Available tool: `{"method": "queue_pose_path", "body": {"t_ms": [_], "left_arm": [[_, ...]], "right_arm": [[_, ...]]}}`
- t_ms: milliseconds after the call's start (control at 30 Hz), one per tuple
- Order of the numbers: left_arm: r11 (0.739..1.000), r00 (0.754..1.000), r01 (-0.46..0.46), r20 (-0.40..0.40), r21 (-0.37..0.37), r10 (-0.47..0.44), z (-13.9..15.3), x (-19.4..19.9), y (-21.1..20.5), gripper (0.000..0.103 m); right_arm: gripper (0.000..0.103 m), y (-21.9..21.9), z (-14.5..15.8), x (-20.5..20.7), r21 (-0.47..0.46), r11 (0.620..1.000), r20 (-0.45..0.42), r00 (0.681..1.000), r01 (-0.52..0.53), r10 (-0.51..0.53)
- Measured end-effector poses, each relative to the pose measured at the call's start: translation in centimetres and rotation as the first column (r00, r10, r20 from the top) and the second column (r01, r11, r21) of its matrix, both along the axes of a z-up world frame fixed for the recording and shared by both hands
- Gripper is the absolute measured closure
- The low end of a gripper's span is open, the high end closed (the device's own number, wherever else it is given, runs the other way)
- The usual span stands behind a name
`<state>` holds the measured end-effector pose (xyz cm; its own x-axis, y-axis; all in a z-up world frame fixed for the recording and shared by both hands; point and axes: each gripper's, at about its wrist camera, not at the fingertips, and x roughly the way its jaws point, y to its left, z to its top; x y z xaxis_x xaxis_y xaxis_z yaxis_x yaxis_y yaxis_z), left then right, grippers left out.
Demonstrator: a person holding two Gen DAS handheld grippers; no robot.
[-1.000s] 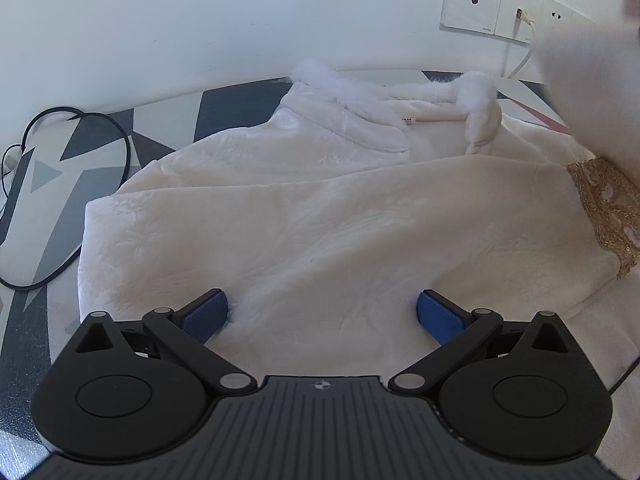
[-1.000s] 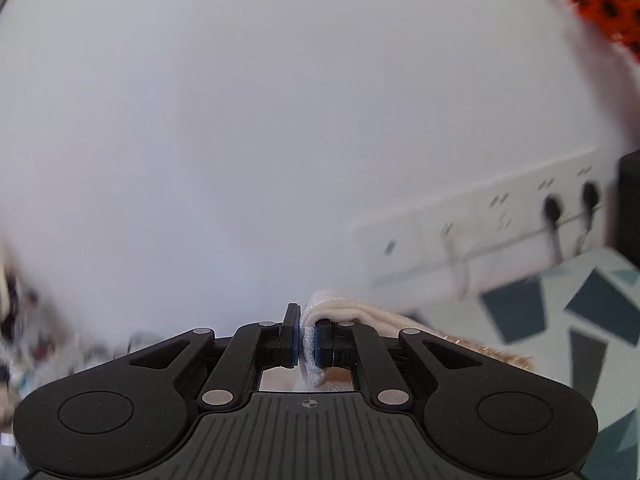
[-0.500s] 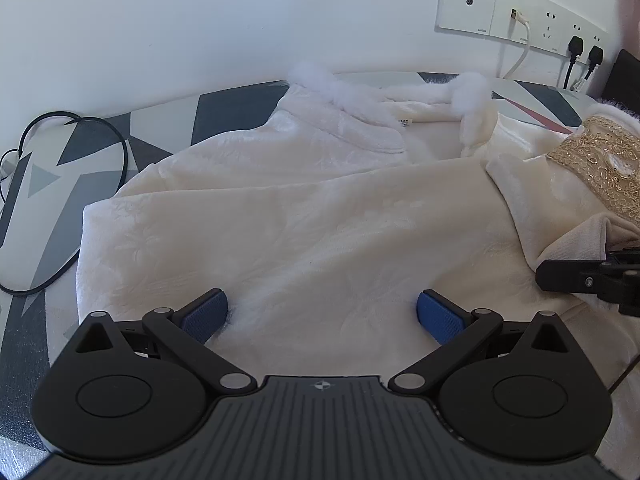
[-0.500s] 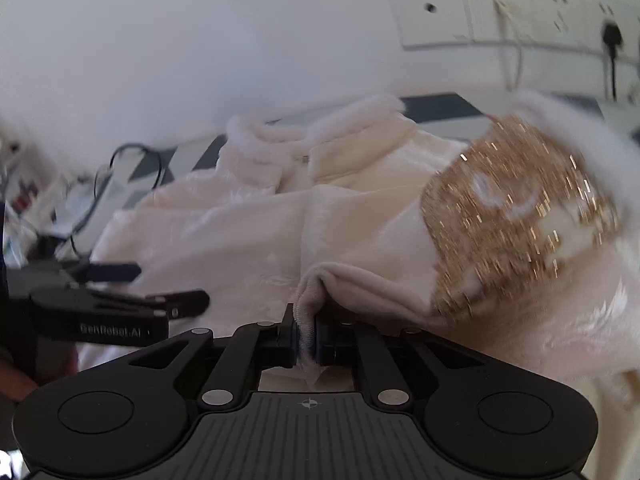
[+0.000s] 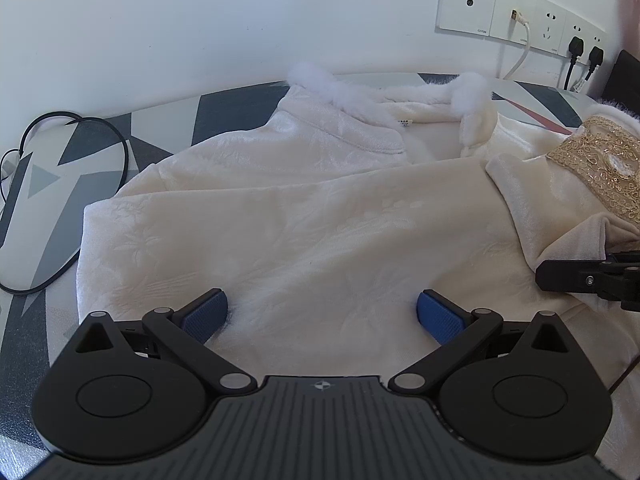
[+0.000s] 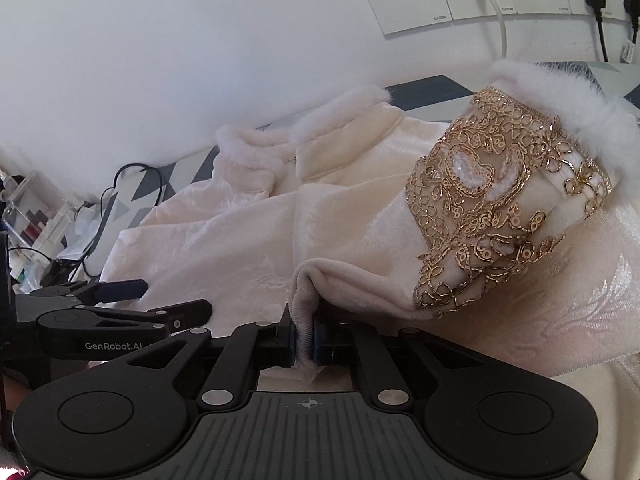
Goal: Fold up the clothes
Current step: 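Lay the held sleeve across the jacket front with the right gripper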
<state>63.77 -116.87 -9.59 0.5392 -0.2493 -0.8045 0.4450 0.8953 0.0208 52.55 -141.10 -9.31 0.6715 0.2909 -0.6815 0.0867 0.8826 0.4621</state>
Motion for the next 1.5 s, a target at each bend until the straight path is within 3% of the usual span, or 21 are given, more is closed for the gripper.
{"method": "queue_pose_path", "body": {"t_ms": [400, 633, 767, 1000, 1233, 1500], "left_arm": [[1.000, 1.000, -0.008, -0.006, 0.001, 0.008, 0.0, 0.0, 0.0, 0.000], [0.998, 0.996, -0.058, -0.065, 0.028, 0.060, 0.8, 0.5, -0.3, 0.000], [0.998, 0.995, -0.067, -0.074, -0.009, 0.066, 1.6, -0.1, 0.3, 0.000], [0.992, 0.992, -0.121, -0.025, -0.017, 0.121, 3.1, 0.1, 0.9, 0.000], [0.991, 0.990, -0.131, -0.056, 0.012, 0.132, 2.3, -1.2, 1.1, 0.000], [0.992, 0.989, -0.123, -0.077, -0.002, 0.122, 1.3, -3.1, 1.2, 0.000]], "right_arm": [[0.097, 0.2, 0.1, 0.2, -0.012, 1.000, -0.007, 1.000, 0.001, -0.001], [0.097, 0.6, 0.3, 0.5, -0.036, 0.999, -0.027, 1.000, 0.002, -0.003], [0.097, 0.9, 0.4, 0.6, -0.057, 0.998, -0.030, 1.000, 0.003, -0.005], [0.096, 1.9, 0.9, 0.7, -0.126, 0.992, -0.030, 0.999, -0.015, 0.012], [0.096, 2.2, 1.0, 0.7, -0.144, 0.990, -0.034, 0.999, -0.004, -0.001], [0.095, 3.1, 1.1, 0.7, -0.207, 0.978, -0.025, 1.000, -0.007, 0.002]]}}
